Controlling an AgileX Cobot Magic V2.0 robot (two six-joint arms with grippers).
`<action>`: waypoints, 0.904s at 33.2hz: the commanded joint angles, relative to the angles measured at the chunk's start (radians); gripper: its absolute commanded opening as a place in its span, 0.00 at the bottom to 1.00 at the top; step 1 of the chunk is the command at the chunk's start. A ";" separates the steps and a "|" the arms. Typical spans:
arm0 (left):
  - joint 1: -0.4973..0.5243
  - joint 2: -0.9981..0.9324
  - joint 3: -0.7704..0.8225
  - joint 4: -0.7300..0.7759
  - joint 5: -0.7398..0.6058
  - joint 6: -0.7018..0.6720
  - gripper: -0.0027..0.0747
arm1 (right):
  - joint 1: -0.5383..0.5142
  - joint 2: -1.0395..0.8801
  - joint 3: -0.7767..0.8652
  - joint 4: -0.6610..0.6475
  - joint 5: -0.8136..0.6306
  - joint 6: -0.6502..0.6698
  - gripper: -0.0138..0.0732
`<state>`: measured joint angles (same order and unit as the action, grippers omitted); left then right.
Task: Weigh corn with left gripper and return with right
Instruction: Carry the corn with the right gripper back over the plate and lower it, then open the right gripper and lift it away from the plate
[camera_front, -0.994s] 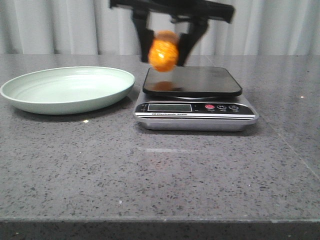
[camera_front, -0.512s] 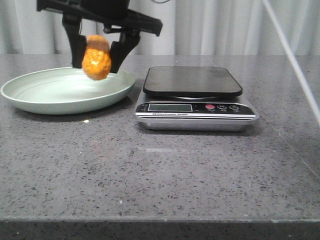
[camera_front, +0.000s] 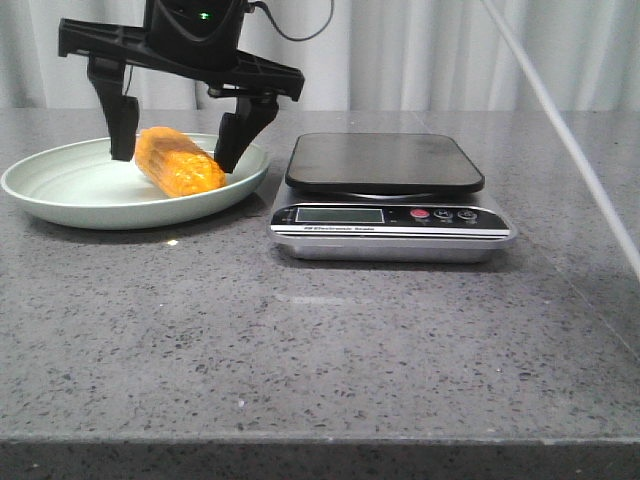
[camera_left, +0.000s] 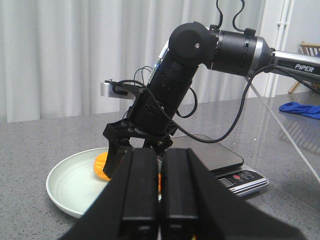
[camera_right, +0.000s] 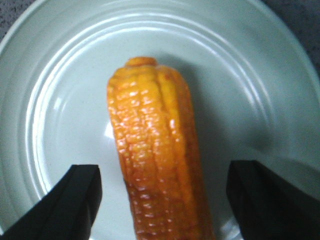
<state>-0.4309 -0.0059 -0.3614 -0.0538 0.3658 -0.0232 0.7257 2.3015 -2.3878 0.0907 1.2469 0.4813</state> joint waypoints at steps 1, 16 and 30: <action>-0.007 -0.017 -0.024 -0.007 -0.078 0.001 0.21 | -0.040 -0.112 -0.060 -0.002 0.041 -0.011 0.86; -0.007 -0.017 -0.024 -0.007 -0.078 0.001 0.21 | -0.265 -0.276 -0.016 0.065 0.098 -0.177 0.83; -0.007 -0.017 -0.024 -0.007 -0.078 0.001 0.21 | -0.496 -0.546 0.476 0.062 0.062 -0.432 0.65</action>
<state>-0.4309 -0.0059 -0.3614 -0.0538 0.3658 -0.0232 0.2744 1.8714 -1.9603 0.1476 1.2513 0.0978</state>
